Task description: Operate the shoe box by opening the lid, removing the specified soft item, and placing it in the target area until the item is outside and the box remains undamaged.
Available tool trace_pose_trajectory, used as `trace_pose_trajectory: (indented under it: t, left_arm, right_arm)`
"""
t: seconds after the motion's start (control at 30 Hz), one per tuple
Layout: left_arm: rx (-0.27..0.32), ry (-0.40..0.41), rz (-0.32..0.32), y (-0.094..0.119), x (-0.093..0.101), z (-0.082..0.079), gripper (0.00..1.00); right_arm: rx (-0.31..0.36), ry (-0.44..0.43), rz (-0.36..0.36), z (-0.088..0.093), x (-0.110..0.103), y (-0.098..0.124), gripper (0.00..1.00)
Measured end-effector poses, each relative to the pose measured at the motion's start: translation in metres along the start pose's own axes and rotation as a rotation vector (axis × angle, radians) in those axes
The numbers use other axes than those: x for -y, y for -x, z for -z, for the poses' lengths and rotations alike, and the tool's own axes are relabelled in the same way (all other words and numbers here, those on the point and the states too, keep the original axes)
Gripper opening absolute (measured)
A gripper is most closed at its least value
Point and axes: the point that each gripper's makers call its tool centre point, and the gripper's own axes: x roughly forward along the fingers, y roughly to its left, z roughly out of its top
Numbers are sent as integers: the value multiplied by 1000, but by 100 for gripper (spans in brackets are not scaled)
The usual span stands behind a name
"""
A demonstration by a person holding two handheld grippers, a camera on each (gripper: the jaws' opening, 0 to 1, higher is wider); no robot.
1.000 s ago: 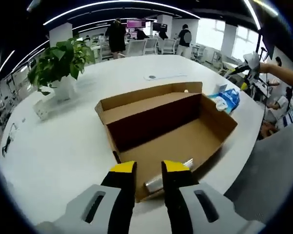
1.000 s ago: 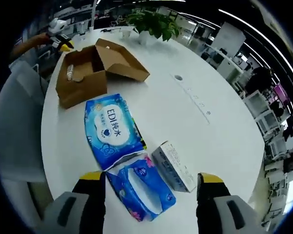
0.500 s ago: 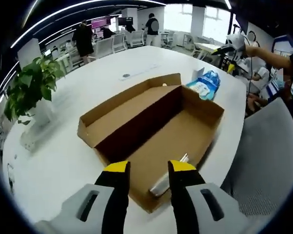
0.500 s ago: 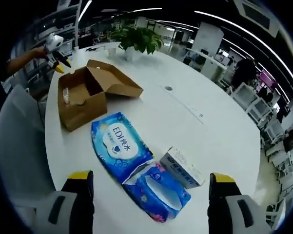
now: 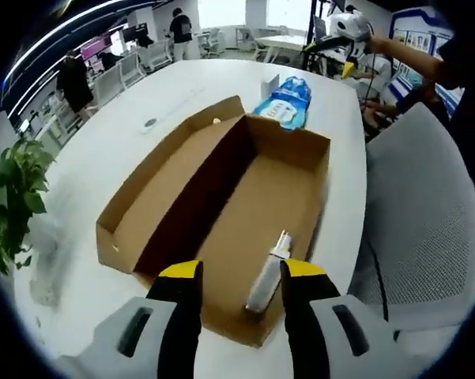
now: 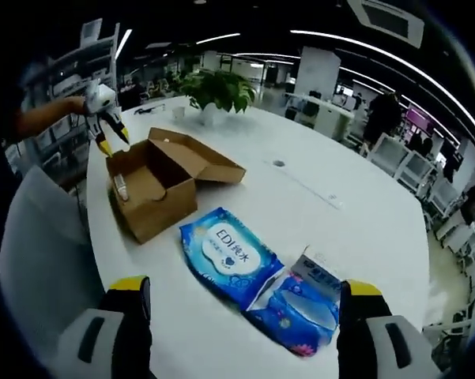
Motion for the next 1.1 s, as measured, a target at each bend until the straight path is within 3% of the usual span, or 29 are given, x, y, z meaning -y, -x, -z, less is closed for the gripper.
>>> trace_pose_trajectory:
  t: [0.23, 0.43, 0.73, 0.77, 0.87, 1.0, 1.1]
  left_arm:
    - [-69, -78, 127, -15, 15, 4, 41]
    - [-97, -123, 150, -27, 9, 2, 41]
    - [-167, -204, 229, -42, 13, 8, 43]
    - [-162, -242, 240, -44, 15, 6, 43]
    - [-162, -257, 270, -48, 21, 2, 43]
    - [-198, -325, 284, -55, 21, 4, 42]
    - [-211, -321, 309, -57, 22, 6, 42]
  right_arm:
    - [41, -29, 12, -4, -28, 8, 99]
    - [81, -69, 39, -5, -48, 16, 100]
    - [81, -122, 58, 5, -70, 26, 100]
    - [82, -125, 61, 6, -71, 26, 100]
    - [80, -142, 52, 10, -78, 26, 100]
    - [60, -156, 46, 18, -78, 25, 100]
    - [68, -166, 42, 16, -80, 27, 100]
